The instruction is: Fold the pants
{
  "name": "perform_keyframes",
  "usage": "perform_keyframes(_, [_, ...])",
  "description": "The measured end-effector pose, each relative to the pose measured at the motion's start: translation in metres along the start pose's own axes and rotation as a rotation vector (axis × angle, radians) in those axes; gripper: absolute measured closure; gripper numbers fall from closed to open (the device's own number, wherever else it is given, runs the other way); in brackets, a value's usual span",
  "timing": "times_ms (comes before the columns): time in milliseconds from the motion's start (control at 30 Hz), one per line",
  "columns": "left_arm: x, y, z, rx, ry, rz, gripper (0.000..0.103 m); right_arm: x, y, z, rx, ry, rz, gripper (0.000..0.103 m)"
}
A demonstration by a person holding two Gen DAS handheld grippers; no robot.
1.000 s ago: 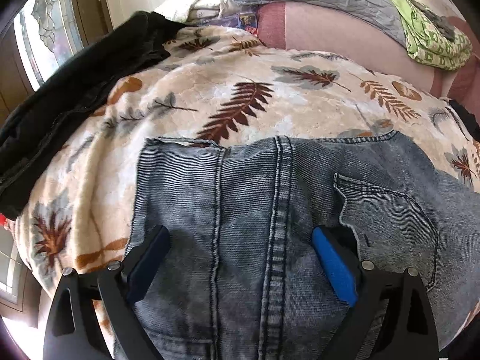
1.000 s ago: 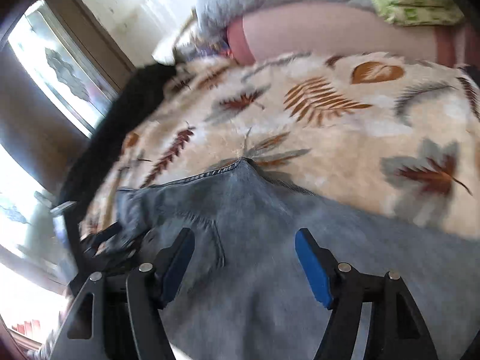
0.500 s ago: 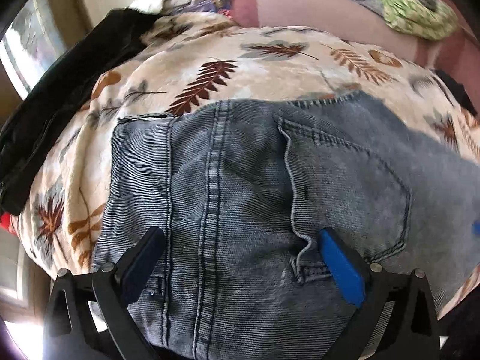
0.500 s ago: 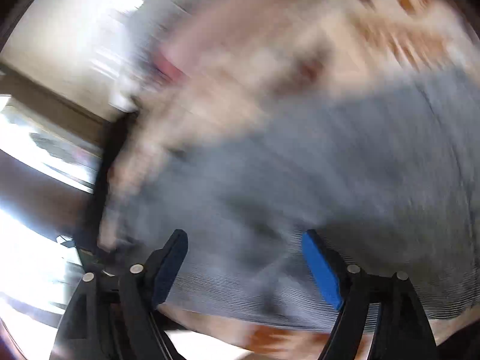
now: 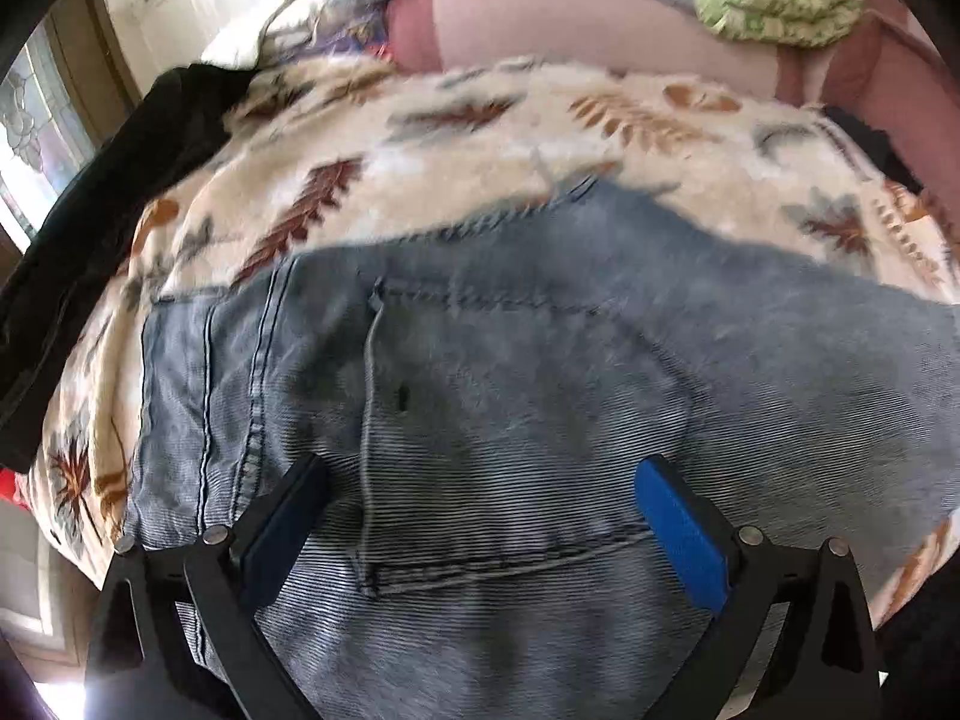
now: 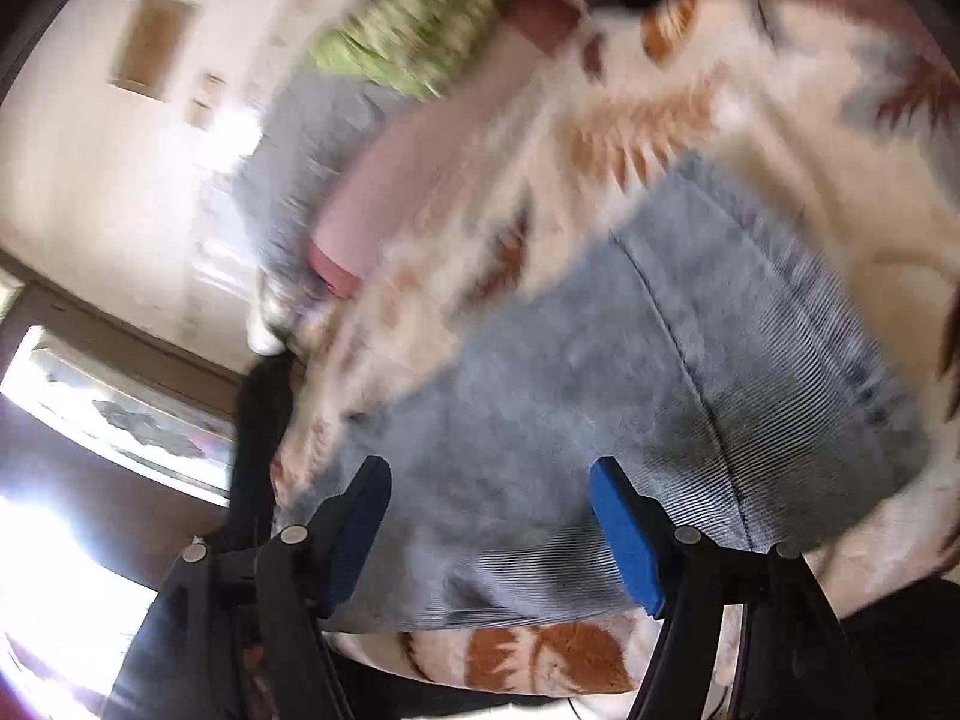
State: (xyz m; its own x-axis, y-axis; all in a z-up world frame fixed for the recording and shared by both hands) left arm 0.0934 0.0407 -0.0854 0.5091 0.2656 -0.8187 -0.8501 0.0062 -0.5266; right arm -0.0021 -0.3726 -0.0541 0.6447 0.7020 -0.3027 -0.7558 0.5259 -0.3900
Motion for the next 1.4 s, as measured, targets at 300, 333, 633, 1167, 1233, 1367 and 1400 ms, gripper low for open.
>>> perform_keyframes(300, [0.012,0.010,-0.045,0.132,0.046,-0.023,0.000,0.024,0.000,-0.018,0.063,0.129,0.040,0.026])
perform_keyframes(333, [0.011,0.009,-0.045,0.129,0.047,-0.019,0.000,0.017,-0.005,-0.013,0.061,0.117,0.015,0.026])
perform_keyframes(633, [-0.008,-0.007,-0.032,-0.059,0.247,-0.043,0.000,-0.036,-0.018,-0.040,0.280,0.209,-0.140,0.026])
perform_keyframes(1167, [-0.058,-0.033,-0.134,0.017,0.365,-0.054,0.000,-0.026,-0.036,-0.098,0.311,0.292,-0.157,0.071])
perform_keyframes(1233, [-0.063,-0.037,-0.165,0.068,0.356,-0.063,0.000,-0.026,-0.036,-0.103,0.321,0.314,-0.155,0.071])
perform_keyframes(1367, [-0.056,-0.037,-0.220,0.199,0.300,-0.064,0.000,-0.026,-0.037,-0.105,0.323,0.313,-0.162,0.069])
perform_keyframes(1400, [-0.041,-0.029,-0.238,0.280,0.220,-0.030,0.000,-0.027,-0.037,-0.105,0.328,0.302,-0.162,0.069])
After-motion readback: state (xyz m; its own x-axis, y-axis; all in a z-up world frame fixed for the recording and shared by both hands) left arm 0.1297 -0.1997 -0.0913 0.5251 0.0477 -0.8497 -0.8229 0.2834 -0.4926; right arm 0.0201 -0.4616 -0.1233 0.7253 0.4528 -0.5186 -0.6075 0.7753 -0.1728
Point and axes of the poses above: each gripper's, at about its wrist camera, not at the fingertips, and x roughly the way its jaws point, z to its left, y to its underside, the point moved 6 cm from there along x, roughly the way its jaws point, and after that the axes turned 10 degrees about -y, right-handed, at the moved point
